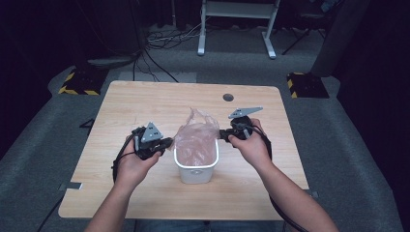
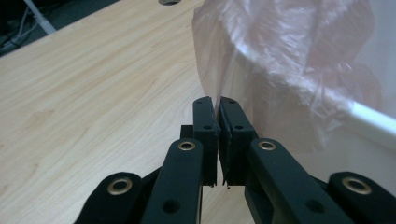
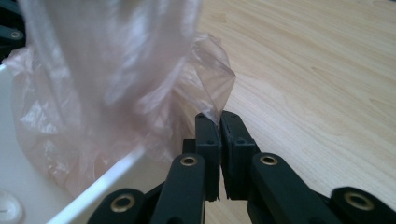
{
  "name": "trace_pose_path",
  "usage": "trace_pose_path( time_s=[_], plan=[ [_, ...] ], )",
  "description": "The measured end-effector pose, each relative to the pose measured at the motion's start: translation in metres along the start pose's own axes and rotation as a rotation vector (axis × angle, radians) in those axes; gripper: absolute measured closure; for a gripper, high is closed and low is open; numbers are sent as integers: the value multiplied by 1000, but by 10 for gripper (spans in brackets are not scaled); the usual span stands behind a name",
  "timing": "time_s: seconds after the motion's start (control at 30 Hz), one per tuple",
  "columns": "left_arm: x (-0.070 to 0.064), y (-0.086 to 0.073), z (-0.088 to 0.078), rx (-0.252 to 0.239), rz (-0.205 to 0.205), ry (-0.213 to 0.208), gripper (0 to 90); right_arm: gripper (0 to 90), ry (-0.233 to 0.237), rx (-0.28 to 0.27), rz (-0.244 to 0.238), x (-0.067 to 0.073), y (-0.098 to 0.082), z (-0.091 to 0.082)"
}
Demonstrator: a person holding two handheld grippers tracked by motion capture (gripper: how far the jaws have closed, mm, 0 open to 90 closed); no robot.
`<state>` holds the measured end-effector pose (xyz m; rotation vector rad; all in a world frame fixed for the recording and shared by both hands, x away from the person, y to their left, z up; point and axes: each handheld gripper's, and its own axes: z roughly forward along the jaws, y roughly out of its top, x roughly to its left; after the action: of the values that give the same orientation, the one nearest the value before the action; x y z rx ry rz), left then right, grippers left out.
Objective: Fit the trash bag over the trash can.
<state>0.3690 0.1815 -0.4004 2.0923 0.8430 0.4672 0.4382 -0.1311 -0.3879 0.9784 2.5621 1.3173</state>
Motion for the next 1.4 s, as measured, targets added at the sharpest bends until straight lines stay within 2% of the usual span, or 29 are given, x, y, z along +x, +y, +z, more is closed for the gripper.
trace_pose_path(
  time_s=[0.1, 0.13, 0.27, 0.37, 0.43, 0.53, 0.57, 0.6, 0.63, 0.67, 0.7, 0.73, 0.77, 0.8, 0.83, 0.87, 0.9, 0.93, 1.0, 1.13, 1.2, 1.27, 1.3, 1.33, 1.37, 1.4],
  plan=[
    [2, -7, 1, -12, -31, -26, 864, 870, 29, 0, 15, 1, -5, 1],
    [3, -7, 1, -13, -32, -21, 864, 869, 31, 0, 16, 2, -6, 1],
    [2, -5, 5, -4, -27, -6, 866, 864, 19, 2, 6, 2, -6, 3],
    [-1, -4, 11, 17, -19, -16, 866, 863, 16, 20, 5, 1, -6, 8],
    [-1, -5, 14, 43, -8, -7, 866, 850, 9, 42, 1, 0, -9, 11],
    [0, -6, 13, 48, -15, -7, 848, 832, 0, 49, 3, -1, -11, 12],
    [0, -6, 12, 50, -23, -12, 815, 793, -5, 52, 6, -2, -11, 11],
    [1, -6, 9, 39, -29, -1, 815, 793, -5, 52, 6, -2, -11, 11],
    [2, -7, 7, 17, -47, 4, 641, 674, -27, 40, -10, -2, -10, 7],
    [2, -8, 3, -15, -64, 20, 564, 622, -45, 25, -21, -2, -9, 4],
    [4, -8, -2, -45, -77, 38, 532, 580, -60, 4, -31, -3, -8, 0],
    [7, -8, -13, -103, -104, 58, 506, 542, -77, -19, -30, -3, -7, -4],
    [7, -8, -13, -103, -104, 58, 473, 508, -91, -42, -24, -4, -6, -8],
    [8, -8, -18, -127, -120, 74, 473, 508, -91, -42, -24, -4, -6, -8],
    [9, -8, -22, -141, -129, 91, 477, 472, -109, -87, -28, -7, -4, -16],
    [9, -7, -26, -153, -128, 103, 477, 472, -109, -87, -28, -7, -4, -16],
    [9, -5, -32, -182, -133, 98, 473, 460, -120, -118, -23, -9, -1, -24],
    [9, -5, -32, -182, -133, 98, 472, 460, -120, -118, -23, -9, -1, -24],
    [5, -3, -36, -193, -125, 86, 463, 448, -137, -150, -15, -11, 1, -37],
    [-4, 5, -40, -216, -106, 58, 434, 440, -135, -181, -16, -8, 3, -48],
    [-8, 12, -39, -218, -94, 43, 428, 423, -106, -226, -18, -1, 8, -57],
    [-12, 22, -30, -190, -83, 2, 437, 403, -61, -250, -10, 4, 14, -58],
    [-12, 22, -30, -190, -83, 2, 474, 398, -45, -252, -13, 6, 16, -56],
    [-14, 27, -22, -160, -57, -32, 553, 388, -35, -249, -17, 9, 19, -53],
    [-14, 27, -22, -160, -57, -32, 618, 388, -35, -249, -17, 9, 19, -53],
    [-15, 30, -16, -127, -16, -36, 722, 384, -13, -231, -28, 11, 22, -43]
  ],
)
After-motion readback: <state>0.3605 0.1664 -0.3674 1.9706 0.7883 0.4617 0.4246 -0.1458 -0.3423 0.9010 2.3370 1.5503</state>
